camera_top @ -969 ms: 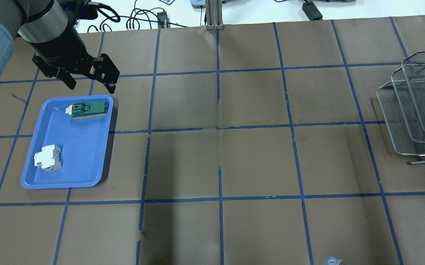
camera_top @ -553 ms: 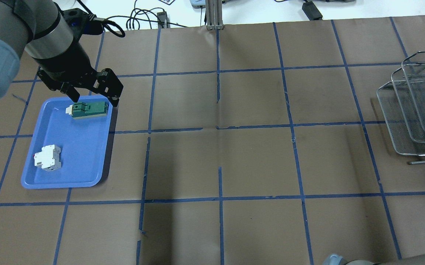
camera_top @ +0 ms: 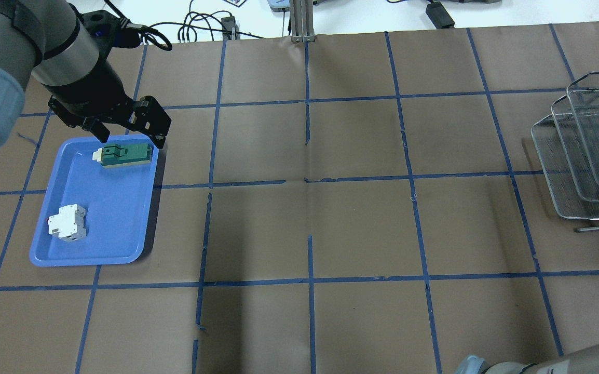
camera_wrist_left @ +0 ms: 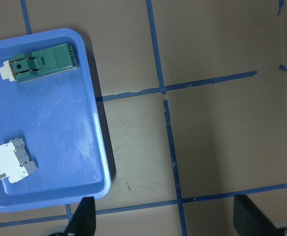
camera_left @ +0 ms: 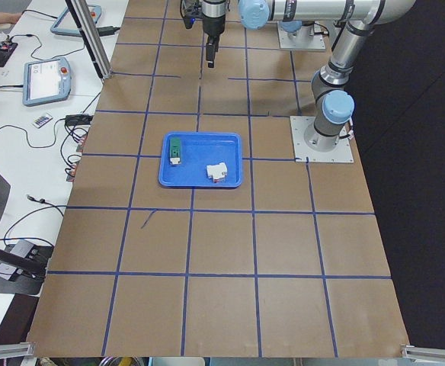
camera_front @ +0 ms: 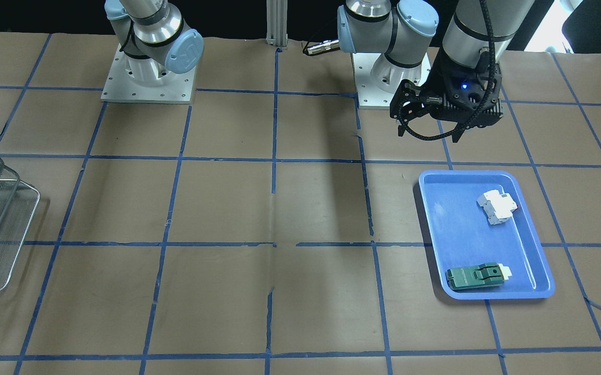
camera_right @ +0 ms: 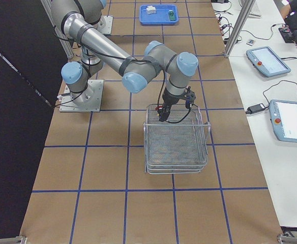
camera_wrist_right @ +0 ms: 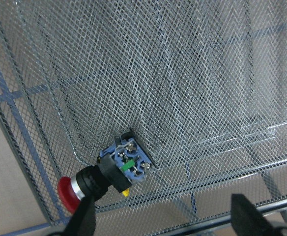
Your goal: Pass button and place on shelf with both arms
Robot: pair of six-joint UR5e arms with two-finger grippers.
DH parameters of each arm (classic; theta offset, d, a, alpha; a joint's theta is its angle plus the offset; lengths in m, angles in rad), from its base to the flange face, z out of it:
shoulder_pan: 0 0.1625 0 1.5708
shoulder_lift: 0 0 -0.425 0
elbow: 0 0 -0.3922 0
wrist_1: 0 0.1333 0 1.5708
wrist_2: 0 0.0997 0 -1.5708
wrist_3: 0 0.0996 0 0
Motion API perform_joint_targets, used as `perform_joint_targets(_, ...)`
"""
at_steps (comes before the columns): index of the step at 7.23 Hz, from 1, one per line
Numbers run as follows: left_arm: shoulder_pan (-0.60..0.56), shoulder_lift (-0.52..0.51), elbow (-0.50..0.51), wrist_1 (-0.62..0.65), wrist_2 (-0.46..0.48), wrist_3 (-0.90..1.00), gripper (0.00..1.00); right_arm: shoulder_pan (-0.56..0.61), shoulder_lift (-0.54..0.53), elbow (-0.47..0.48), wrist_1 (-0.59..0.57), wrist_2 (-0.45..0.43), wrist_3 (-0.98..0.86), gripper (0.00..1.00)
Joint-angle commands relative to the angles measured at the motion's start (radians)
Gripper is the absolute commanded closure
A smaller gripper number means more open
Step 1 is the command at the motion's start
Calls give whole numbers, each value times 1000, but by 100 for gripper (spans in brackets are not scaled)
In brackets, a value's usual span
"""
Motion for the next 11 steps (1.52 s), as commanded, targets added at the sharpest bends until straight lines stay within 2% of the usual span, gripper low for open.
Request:
perform_joint_targets(1,2,0,1,1,0,-10,0,22,-83,-7,75,5,5,0)
perform_joint_targets(2,2,0,1,1,-2,-10,0,88,-138,-7,85,20,10,0)
perform_joint_targets(4,2,0,6,1,-2,-10,0,207,-212,-19,168,173,65,0)
perform_joint_targets(6,5,-3,13,1,-8,-51,0,422,-227,-19,157,189,181,0)
perform_joint_targets(8,19,-3,23,1,-37,-56,0,633,-221,-16,140,189,461,0)
perform_joint_targets(9,27,-2,23,1,-33,-41,0,672,-209,-10,86,189,526,0)
perform_joint_targets(11,25,-2,20,4,-31,-39,0,673,-195,-10,71,189,528,0)
